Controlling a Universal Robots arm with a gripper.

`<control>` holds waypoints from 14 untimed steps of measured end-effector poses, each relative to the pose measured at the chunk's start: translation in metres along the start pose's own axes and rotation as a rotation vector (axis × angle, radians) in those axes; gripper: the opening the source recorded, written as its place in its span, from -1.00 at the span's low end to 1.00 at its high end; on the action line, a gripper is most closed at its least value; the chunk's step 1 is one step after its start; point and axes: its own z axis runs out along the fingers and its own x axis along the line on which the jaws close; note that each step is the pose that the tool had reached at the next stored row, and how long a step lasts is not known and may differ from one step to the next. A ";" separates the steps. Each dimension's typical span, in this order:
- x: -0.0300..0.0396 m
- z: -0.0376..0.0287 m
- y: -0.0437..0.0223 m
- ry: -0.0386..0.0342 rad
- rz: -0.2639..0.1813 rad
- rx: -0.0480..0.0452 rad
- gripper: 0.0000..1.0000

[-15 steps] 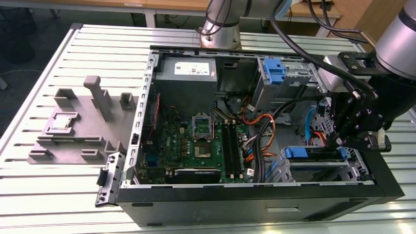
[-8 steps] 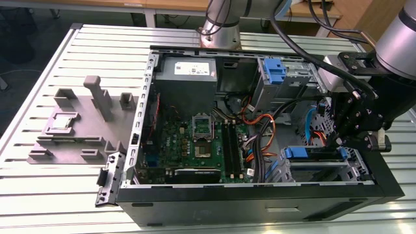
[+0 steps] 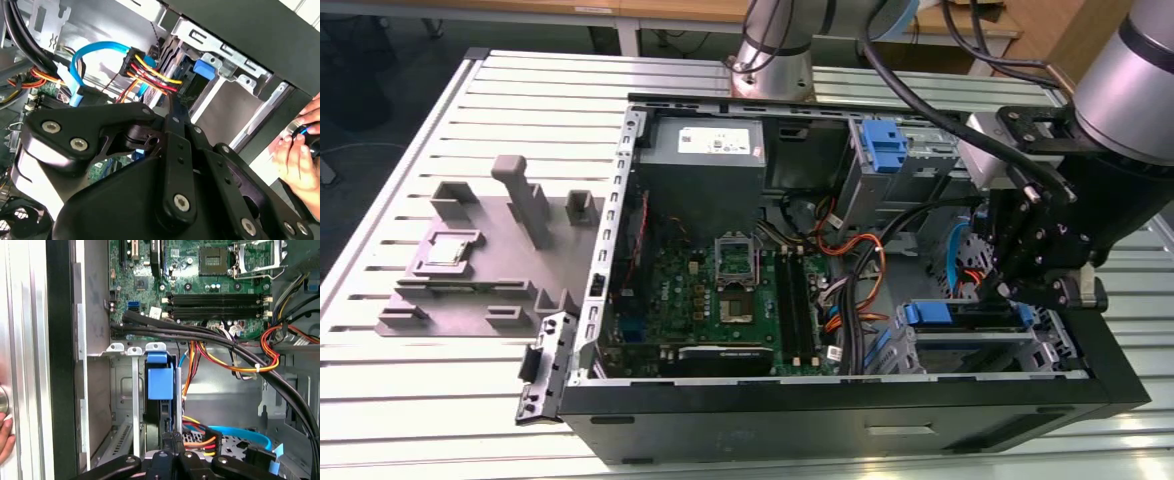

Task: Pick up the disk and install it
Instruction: 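Insert the second disk wire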

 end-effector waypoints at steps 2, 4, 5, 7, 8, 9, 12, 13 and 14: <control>0.0000 -0.0001 0.0002 0.0001 0.000 0.0000 -0.80; 0.0000 -0.0019 0.0002 0.0004 0.000 0.0000 -0.80; 0.0000 -0.0037 0.0001 0.0004 0.000 0.0000 -0.80; 0.0001 -0.0093 -0.0001 0.0004 0.000 0.0000 -0.80; 0.0002 -0.0126 -0.0002 0.0006 0.000 0.0000 -0.80; 0.0002 -0.0157 -0.0004 0.0006 0.000 0.0000 -0.80; 0.0005 -0.0250 -0.0008 0.0005 0.000 0.0000 -0.80; 0.0005 -0.0275 -0.0009 0.0005 0.000 0.0000 -0.80; 0.0005 -0.0296 -0.0009 0.0005 0.000 0.0000 -0.80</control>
